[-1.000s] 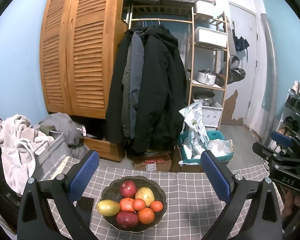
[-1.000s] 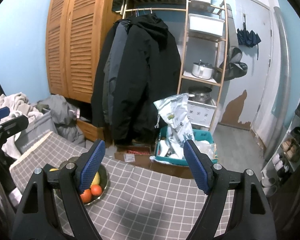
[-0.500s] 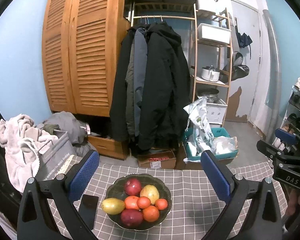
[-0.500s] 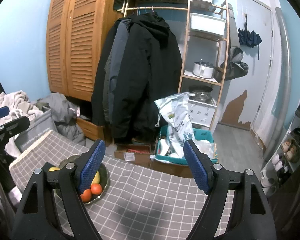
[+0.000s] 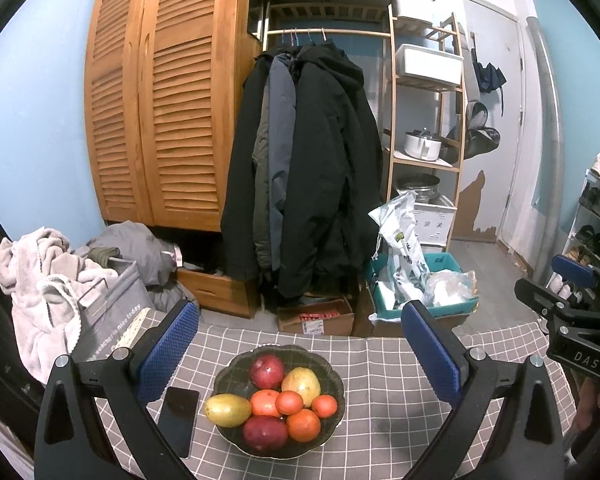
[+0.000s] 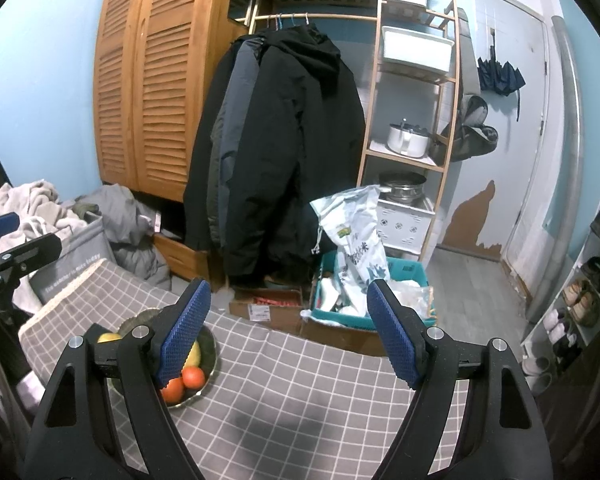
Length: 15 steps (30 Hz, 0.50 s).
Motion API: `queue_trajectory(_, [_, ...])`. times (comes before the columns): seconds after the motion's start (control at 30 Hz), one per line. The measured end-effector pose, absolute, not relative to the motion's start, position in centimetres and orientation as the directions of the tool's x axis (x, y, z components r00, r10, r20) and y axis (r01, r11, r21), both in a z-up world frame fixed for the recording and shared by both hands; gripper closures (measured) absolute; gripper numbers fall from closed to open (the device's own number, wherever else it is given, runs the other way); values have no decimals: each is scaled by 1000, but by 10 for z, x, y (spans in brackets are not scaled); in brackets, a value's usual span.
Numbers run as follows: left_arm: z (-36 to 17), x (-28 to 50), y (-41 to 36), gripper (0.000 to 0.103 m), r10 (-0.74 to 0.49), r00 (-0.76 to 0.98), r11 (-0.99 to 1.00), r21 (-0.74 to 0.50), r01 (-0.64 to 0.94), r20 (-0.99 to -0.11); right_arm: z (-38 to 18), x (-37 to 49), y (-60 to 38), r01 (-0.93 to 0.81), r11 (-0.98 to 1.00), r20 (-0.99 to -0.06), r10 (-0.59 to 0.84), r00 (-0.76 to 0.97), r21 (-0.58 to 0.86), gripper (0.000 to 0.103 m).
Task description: Organize fruits
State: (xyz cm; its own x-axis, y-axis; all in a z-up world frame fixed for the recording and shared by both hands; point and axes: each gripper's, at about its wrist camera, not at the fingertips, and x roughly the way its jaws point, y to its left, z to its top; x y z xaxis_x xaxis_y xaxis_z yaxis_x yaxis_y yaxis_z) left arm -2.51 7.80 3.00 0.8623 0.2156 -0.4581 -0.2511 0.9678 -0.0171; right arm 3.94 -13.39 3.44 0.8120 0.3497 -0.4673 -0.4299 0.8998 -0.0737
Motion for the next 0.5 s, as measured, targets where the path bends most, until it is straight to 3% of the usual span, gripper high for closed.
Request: queue_trajectory(0.5, [31,-25,78,1,216,862,967,-18,-253,-458,35,39,-133,-430,899,-468,349,812,-76,24])
